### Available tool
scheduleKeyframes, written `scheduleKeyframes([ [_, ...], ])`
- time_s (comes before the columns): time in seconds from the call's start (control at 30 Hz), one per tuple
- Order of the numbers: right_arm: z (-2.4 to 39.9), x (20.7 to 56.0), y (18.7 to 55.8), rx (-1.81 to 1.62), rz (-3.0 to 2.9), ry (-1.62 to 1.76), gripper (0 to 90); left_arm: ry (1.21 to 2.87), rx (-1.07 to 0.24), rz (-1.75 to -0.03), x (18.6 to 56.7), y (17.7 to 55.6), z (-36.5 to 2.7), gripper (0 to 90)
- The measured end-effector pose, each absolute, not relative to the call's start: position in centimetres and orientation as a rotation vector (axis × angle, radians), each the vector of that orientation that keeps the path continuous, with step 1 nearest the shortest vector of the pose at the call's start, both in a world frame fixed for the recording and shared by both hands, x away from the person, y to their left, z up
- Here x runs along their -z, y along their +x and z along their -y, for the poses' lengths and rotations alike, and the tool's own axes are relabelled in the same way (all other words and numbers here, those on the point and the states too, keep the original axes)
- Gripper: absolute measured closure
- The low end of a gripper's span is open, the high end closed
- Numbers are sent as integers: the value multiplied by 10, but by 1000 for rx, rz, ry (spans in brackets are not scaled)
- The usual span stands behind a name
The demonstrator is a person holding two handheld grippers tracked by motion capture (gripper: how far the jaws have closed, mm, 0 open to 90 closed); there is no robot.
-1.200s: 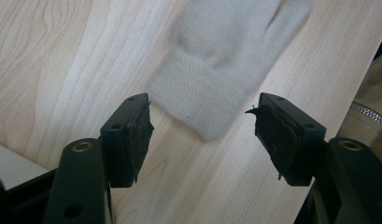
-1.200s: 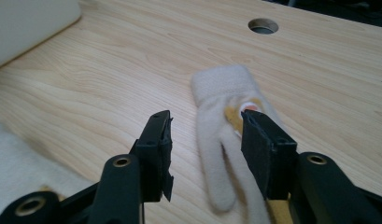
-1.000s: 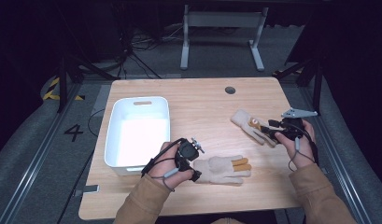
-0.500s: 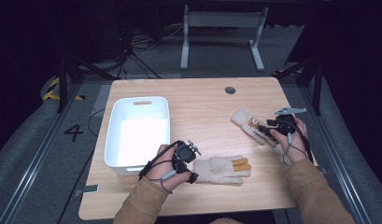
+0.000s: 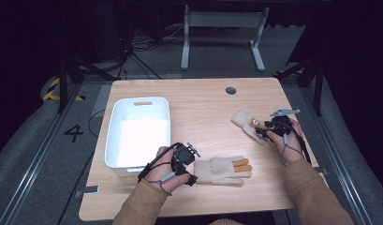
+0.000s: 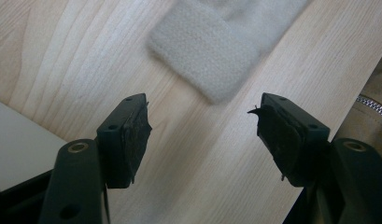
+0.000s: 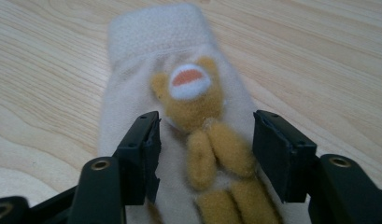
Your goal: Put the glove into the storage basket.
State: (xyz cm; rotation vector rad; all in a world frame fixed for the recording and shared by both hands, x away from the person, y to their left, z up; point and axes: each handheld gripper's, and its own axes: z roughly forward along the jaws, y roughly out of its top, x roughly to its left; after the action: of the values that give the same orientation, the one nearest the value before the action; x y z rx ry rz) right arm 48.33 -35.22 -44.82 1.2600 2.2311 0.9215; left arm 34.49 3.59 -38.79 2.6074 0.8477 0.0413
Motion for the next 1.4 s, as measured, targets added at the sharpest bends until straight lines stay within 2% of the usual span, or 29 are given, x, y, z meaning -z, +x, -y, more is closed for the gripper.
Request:
scheduleKeyframes([
  [0.33, 350, 453, 490, -867, -2246, 1269, 406, 2600, -38, -872, 390, 343, -41, 347],
  [0.4, 350, 453, 490, -876, -2256, 1269, 456, 2600, -31, -875, 391, 343, -42, 347],
  [0.53, 349, 449, 486, -860, -2301, 1248, 672, 2598, -29, -882, 392, 344, -41, 348],
  [0.67, 347, 447, 483, -843, -2325, 1249, 748, 2596, -25, -879, 393, 344, -41, 347],
  [1.03, 352, 443, 480, -874, -2325, 1270, 780, 2587, -24, -876, 391, 345, -42, 348],
  [1.4, 353, 420, 465, -913, -2311, 1214, 781, 2582, -1, -828, 386, 348, -37, 348],
])
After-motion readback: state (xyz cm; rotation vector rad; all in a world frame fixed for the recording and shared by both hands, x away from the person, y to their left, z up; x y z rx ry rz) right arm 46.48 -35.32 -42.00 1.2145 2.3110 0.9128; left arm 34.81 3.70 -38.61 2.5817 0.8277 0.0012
